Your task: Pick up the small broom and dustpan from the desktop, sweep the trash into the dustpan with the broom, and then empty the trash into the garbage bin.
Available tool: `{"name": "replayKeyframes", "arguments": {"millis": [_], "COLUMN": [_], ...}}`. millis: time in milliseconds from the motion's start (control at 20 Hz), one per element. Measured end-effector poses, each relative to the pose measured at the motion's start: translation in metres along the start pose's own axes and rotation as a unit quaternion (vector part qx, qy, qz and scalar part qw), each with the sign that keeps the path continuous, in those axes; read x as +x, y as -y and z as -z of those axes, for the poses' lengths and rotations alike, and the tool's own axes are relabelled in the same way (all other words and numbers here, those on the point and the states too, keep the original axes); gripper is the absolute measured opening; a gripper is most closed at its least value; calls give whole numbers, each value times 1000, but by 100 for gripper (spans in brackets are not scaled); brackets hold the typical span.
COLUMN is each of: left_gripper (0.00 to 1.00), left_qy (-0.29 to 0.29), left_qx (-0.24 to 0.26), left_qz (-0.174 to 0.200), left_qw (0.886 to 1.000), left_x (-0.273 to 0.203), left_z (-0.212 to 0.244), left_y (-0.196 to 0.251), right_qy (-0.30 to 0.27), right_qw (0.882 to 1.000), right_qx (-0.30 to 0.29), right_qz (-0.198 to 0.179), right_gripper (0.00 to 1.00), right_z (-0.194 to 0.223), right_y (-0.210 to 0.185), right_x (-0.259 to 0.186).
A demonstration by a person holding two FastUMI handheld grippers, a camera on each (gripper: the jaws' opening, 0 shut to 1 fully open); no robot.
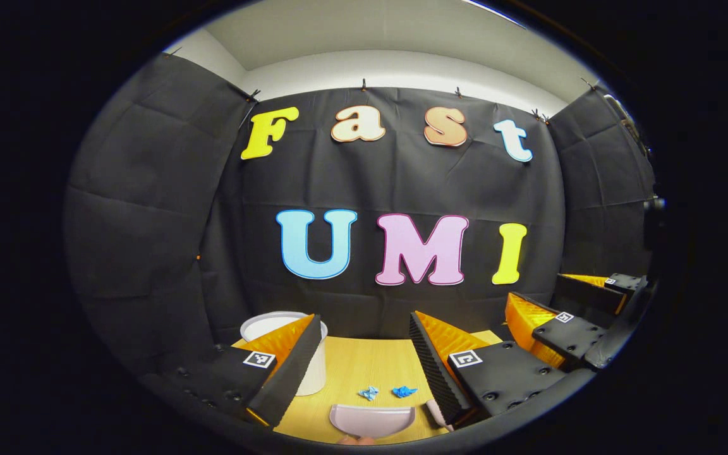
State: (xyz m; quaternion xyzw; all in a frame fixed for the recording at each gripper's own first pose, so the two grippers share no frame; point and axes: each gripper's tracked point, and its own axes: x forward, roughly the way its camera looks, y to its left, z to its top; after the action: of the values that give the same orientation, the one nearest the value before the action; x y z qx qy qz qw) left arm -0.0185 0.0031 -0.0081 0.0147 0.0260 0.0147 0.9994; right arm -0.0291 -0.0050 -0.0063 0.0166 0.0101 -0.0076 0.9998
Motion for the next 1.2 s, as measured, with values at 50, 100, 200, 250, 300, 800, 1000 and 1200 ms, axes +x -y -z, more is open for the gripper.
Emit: {"name": "replayKeyframes", "arguments": {"millis": [50,100,200,250,300,800,1000,1200], "left_gripper": [82,82,82,82,82,80,82,82], "left_qy": [-6,-12,-21,-26,-31,-60,-67,-70], "left_qx": [0,1,2,2,1,-9,-13,-13], "left_qz": [2,3,6,8,12,12,15,15], "left_qw": [1000,1000,1000,1000,999,998,998,997], "left_x": [0,0,1,2,3,13,17,23], "left_z": [1,3,7,9,11,26,31,34], "left_y": [1,0,0,1,1,-11,-15,-21], "right_qy": [-3,-6,-13,-15,-17,-44,-53,-61], "right_qw": [1000,1000,1000,1000,1000,999,999,998], "right_qx": [0,0,2,3,2,0,-1,-3], "right_qz": [0,-2,-3,-2,-3,2,1,-2], "right_gripper": [98,98,98,97,97,97,97,97], "right_z": [1,4,7,9,10,28,34,41], "right_y": [0,-1,-4,-4,-6,-8,-13,-19], "right_x": [0,1,2,2,3,13,18,24]}}
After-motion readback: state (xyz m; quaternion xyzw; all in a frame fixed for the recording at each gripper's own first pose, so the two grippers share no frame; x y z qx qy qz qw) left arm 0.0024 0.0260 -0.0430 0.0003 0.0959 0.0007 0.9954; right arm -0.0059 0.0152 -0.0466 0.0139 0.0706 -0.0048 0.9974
